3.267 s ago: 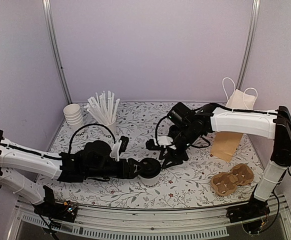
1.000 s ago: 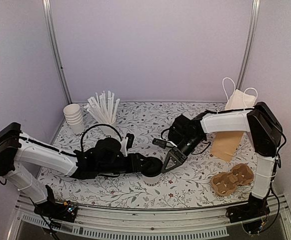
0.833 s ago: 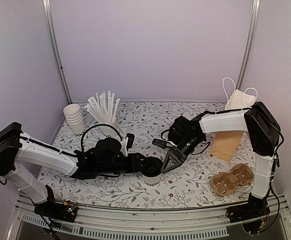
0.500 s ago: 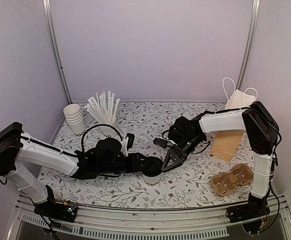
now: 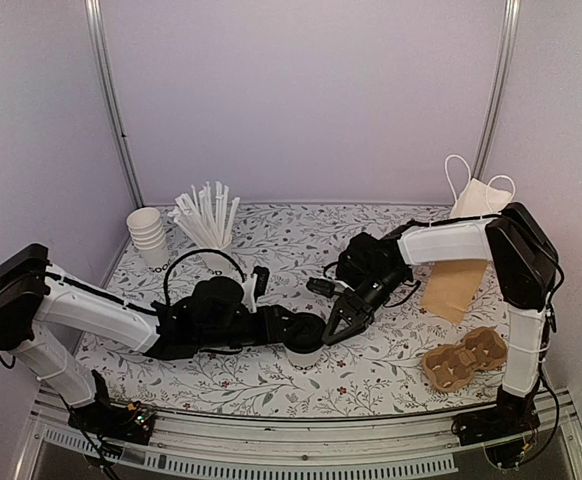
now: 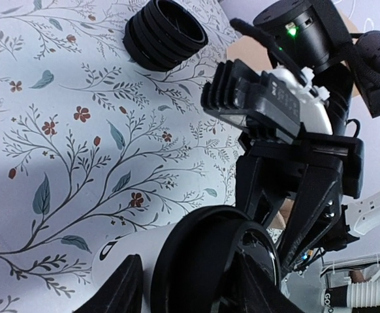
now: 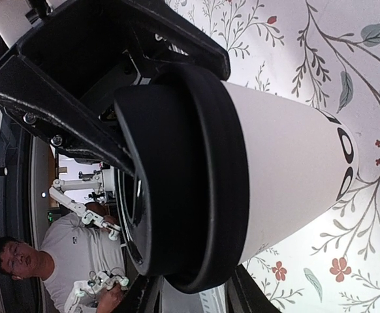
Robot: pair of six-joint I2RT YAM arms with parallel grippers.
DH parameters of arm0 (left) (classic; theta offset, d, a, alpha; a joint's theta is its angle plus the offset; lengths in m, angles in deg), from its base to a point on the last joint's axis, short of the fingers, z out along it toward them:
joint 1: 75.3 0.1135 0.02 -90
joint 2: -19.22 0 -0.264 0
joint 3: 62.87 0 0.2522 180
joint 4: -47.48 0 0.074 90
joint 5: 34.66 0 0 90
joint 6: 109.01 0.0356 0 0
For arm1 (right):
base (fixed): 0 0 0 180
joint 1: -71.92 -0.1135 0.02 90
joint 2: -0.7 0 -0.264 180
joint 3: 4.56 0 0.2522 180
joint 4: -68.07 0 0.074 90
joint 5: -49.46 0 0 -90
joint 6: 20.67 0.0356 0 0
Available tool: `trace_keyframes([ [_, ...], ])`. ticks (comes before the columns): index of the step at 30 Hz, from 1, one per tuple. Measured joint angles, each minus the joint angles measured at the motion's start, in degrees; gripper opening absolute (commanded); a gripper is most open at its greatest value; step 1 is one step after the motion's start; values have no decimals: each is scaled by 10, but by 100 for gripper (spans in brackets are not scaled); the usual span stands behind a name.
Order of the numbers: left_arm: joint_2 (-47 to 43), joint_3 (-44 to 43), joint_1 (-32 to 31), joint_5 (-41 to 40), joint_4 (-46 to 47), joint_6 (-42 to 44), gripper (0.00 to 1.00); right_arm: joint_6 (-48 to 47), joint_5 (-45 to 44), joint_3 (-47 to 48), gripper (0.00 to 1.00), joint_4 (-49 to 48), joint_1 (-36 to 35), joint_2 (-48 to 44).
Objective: Pack the takeout coffee
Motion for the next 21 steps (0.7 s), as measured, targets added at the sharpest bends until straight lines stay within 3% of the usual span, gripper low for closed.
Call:
trace_keyframes([
  [11, -20, 0, -1, 3, -13, 46, 54, -81, -70, 24, 56, 8, 2, -35],
  [21, -31, -65, -5, 0, -101, 163, 80, -112, -125, 27, 59, 4, 7, -68],
])
